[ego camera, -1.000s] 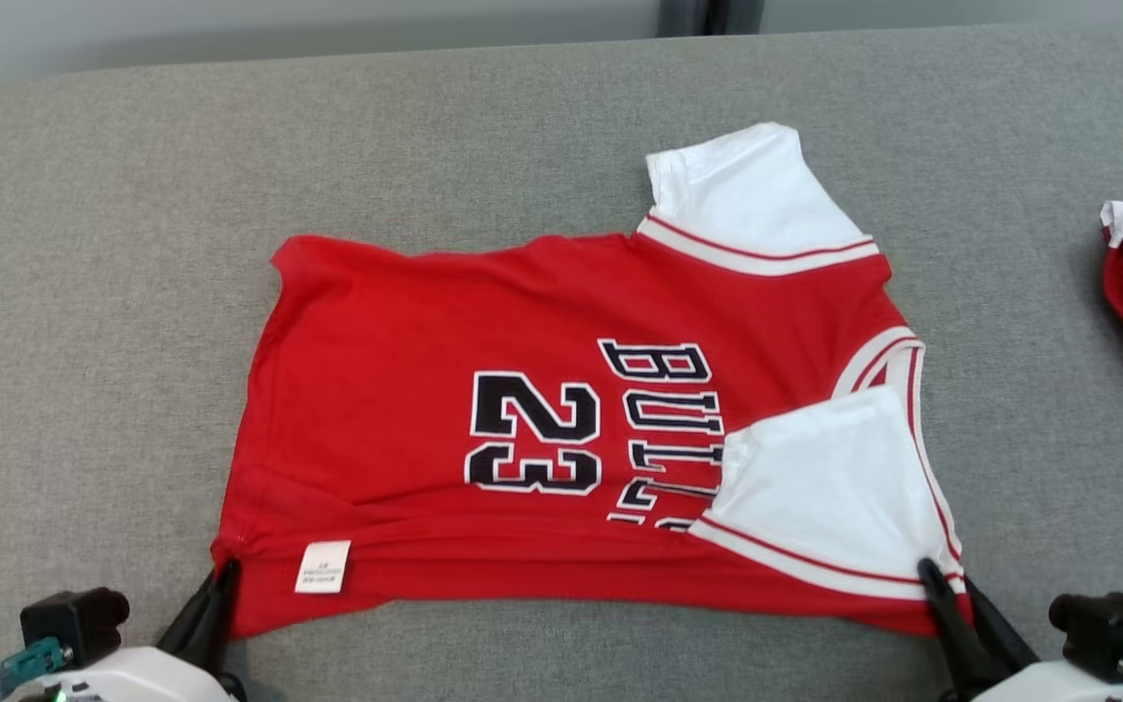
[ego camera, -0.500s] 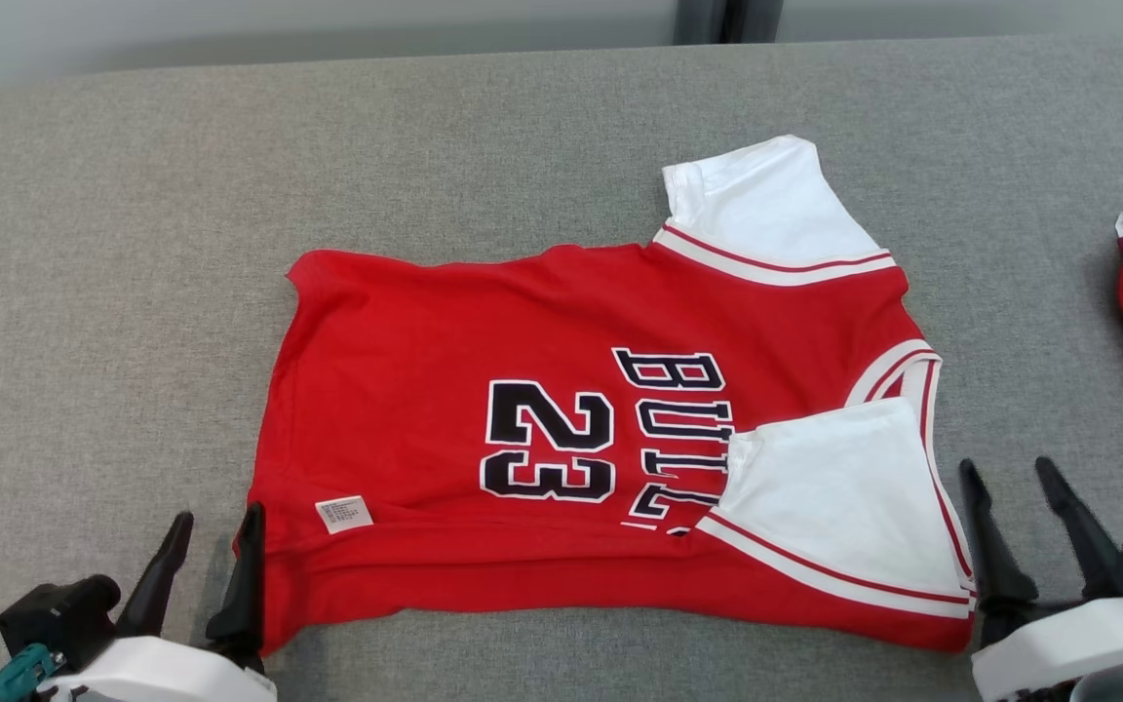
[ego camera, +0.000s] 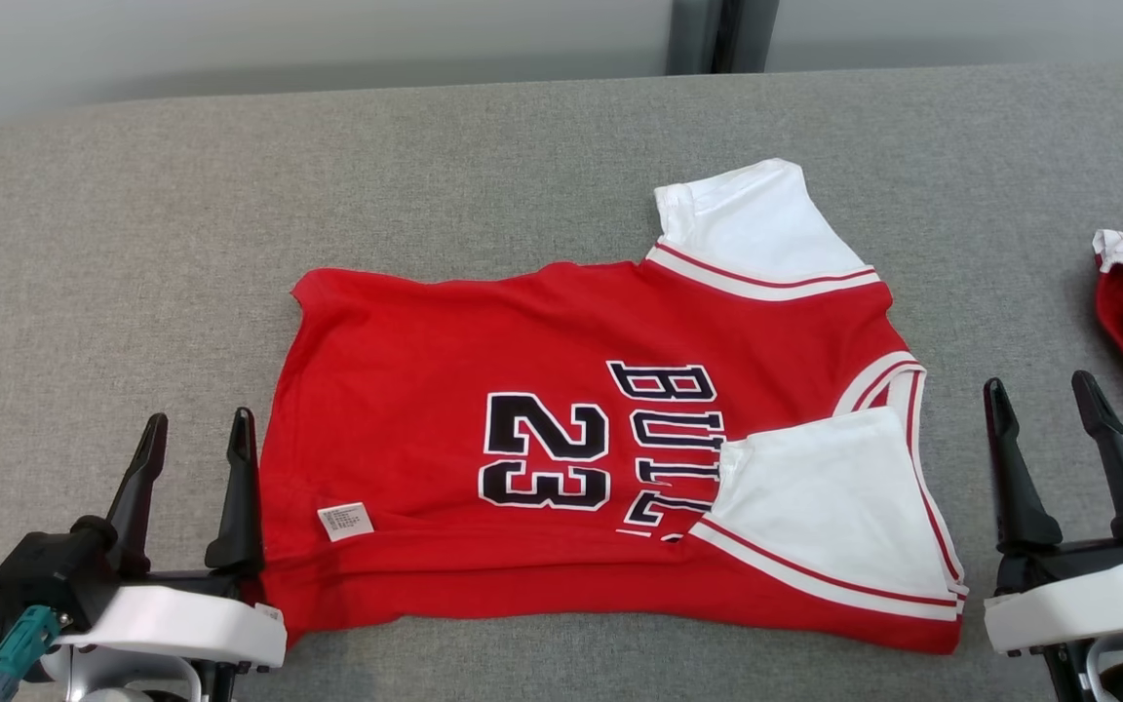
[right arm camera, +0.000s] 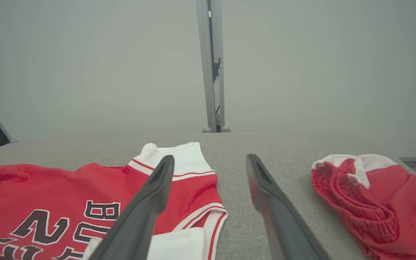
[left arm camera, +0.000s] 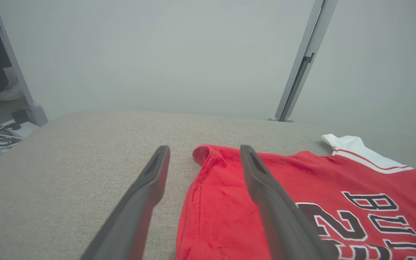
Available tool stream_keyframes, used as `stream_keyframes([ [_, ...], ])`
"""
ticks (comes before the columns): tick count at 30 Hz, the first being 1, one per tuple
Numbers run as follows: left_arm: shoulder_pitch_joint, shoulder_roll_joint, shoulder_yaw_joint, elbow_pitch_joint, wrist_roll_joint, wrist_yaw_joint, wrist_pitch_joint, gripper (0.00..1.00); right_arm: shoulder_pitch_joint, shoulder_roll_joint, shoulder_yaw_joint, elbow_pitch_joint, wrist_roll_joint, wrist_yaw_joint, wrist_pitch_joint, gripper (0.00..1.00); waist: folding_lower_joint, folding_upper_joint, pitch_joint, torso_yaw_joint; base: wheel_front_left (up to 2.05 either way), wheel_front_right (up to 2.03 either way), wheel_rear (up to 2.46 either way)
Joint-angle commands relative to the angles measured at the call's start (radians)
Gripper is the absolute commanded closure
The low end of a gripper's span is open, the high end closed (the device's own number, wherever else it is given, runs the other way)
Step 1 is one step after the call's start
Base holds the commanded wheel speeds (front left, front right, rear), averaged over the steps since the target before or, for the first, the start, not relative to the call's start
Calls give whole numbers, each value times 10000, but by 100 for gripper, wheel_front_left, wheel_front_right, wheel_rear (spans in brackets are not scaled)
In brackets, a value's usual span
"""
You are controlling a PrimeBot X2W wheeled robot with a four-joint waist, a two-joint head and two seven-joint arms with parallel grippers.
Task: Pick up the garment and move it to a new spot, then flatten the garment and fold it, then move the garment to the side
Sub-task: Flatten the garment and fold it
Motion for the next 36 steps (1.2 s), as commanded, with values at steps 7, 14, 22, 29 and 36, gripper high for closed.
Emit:
stream_keyframes([
  [7,-1332,174,-214,21,43,-247,384,0,-41,20,39,-141,76,-5,70,0,0,-1,400,2,0,0,0],
  [14,-4102,372,-318,2072,-1051,-1383,2143,0,-591,20,339,7,142,-7,29,0,0,-1,1217,-309,0,0,0],
  [22,-6166,691,-22,5501,-2343,-2436,3801,0,-1004,25,670,633,512,-5,-425,0,0,-1,1951,-934,0,0,0],
  [29,-6890,745,239,7305,-3413,-2959,4752,0,-1261,25,795,1212,808,-5,-790,0,0,-1,2200,-1233,0,0,0],
  [36,-7148,813,66,7925,-3856,-3183,4977,100,-1498,23,772,1545,975,-5,-966,0,0,-1,2227,-1323,0,0,0],
])
